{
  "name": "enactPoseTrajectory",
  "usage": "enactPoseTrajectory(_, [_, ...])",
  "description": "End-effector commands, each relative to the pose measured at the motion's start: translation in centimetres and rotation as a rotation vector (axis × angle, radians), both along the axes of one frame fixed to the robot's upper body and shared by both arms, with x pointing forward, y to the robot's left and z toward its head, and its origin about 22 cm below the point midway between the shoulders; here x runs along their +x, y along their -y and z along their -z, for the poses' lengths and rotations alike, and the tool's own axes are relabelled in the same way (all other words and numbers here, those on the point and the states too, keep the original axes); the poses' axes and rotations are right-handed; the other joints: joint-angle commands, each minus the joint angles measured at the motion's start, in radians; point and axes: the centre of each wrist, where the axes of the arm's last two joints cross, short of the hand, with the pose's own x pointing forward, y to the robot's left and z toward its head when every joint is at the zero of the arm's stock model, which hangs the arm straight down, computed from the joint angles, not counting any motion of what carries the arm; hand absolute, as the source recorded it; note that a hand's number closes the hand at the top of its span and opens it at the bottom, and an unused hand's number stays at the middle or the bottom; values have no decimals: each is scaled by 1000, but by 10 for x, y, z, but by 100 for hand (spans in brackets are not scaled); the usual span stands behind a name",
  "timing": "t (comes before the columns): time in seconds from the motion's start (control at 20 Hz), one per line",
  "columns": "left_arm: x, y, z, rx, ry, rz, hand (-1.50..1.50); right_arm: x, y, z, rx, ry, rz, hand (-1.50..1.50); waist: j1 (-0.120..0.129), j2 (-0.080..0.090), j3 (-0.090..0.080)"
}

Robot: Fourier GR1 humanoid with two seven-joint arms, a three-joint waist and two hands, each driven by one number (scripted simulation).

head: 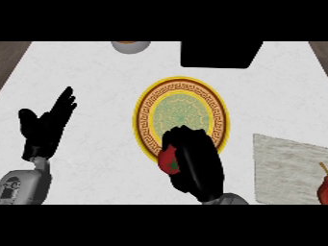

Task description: Pick the tomato from the placemat and place it in the plate

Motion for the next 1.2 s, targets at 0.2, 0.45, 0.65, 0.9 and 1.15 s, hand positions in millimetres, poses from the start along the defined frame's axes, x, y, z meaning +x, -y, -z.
enactPoseTrajectory(0.2, [2,-1,1,-6,-3,4,0,-19,-51,-31,178,95,302,150,10,14,2])
enactPoseTrajectory(0.45, [10,1,-14,6,33,2,0,14,-69,-43,225,78,435,150,3,21,4])
enactPoseTrajectory(0.65, [-2,-13,-4,-1,4,-27,0,25,-62,-37,223,67,485,150,-12,20,4])
enactPoseTrajectory(0.9, [4,-9,-13,19,23,-34,0,43,-41,-23,190,50,501,150,-25,19,4])
enactPoseTrajectory(1.15, [4,-9,-12,2,19,-21,0,68,-10,15,90,-85,495,150,-23,22,4])
